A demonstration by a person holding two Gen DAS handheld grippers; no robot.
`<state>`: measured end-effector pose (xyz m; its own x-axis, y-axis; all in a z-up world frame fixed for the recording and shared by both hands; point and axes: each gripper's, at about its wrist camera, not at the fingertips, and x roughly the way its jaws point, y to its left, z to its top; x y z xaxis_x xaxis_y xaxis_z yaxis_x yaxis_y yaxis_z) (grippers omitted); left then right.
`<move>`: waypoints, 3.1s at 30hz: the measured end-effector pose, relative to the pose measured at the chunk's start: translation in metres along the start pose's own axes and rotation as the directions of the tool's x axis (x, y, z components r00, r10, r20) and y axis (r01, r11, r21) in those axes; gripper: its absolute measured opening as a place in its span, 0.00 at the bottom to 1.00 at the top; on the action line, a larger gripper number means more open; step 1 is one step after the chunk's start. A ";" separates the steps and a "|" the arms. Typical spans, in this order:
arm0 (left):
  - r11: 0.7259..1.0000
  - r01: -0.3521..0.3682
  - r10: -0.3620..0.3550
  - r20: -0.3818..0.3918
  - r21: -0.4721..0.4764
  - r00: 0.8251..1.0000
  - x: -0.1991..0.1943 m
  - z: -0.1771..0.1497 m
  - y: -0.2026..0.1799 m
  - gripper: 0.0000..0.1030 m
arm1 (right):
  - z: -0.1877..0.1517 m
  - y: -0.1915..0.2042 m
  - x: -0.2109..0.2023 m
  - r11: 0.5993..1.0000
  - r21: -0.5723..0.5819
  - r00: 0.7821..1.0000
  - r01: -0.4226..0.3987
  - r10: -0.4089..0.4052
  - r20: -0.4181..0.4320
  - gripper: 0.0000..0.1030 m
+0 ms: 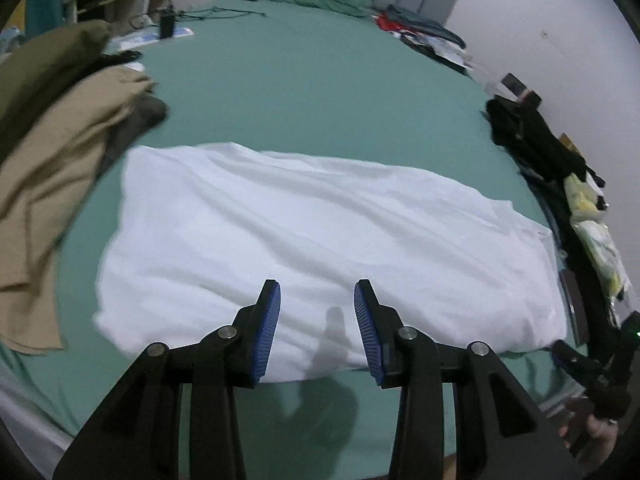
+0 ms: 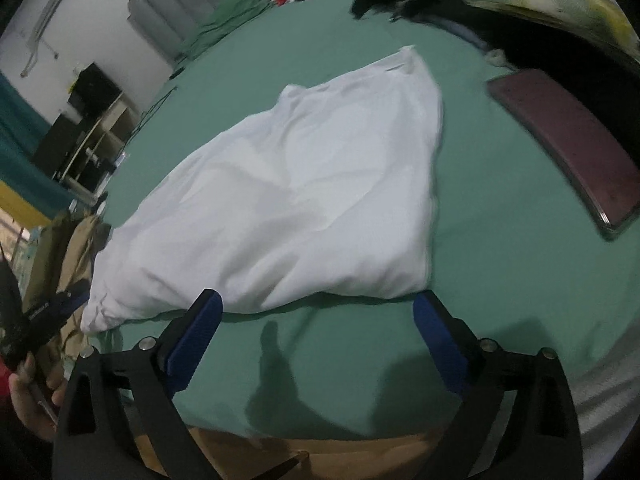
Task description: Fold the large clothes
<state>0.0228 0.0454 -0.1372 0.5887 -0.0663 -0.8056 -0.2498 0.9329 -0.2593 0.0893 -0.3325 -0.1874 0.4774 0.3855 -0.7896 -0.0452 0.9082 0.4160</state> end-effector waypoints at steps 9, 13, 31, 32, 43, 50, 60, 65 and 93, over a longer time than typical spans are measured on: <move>0.996 0.089 -0.089 0.014 0.017 0.996 0.022 0.009 -0.033 0.40 | 0.023 0.011 0.032 0.992 0.070 0.995 -0.102 0.101 0.021 1.00; 0.992 0.112 -0.112 -0.003 0.052 0.994 0.037 0.016 -0.055 0.40 | 0.040 0.013 0.041 0.984 0.095 0.987 -0.148 0.141 0.077 1.00; 0.990 0.032 -0.017 -0.113 0.136 0.993 0.098 0.014 -0.091 0.40 | 0.066 0.052 0.073 0.969 0.005 0.965 -0.247 0.246 0.094 0.29; 0.990 0.030 -0.014 -0.113 0.140 0.993 0.098 0.014 -0.092 0.40 | 0.068 0.058 0.065 0.970 -0.019 0.964 -0.242 0.242 0.106 0.28; 0.986 0.082 -0.060 -0.150 0.143 0.987 0.092 0.027 -0.077 0.40 | 0.070 0.145 0.027 0.962 -0.268 0.980 -0.058 0.107 0.170 0.20; 0.992 0.084 -0.082 -0.025 0.098 0.996 0.043 0.042 -0.029 0.40 | 0.061 0.202 0.024 0.908 -0.409 0.982 0.093 -0.016 0.189 0.20; 0.991 -0.018 0.033 0.117 -0.129 0.993 -0.018 0.047 0.085 0.40 | 0.036 0.285 0.055 0.823 -0.553 0.988 0.130 -0.063 0.138 0.20; 0.981 -0.022 0.045 0.114 -0.195 0.992 -0.023 0.045 0.125 0.40 | 0.019 0.317 0.081 0.808 -0.582 0.996 0.092 -0.064 0.068 0.20; 0.981 0.115 -0.071 0.266 -0.155 0.961 -0.048 0.052 0.146 0.57 | -0.020 0.316 0.053 0.777 -0.536 0.944 -0.330 0.281 -0.174 0.80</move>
<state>-0.0020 0.2031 -0.1092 0.7882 -0.0359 -0.6144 -0.2963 0.8529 -0.4300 0.0832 -0.0221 -0.1072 0.2855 0.6473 -0.7067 -0.6630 0.6659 0.3421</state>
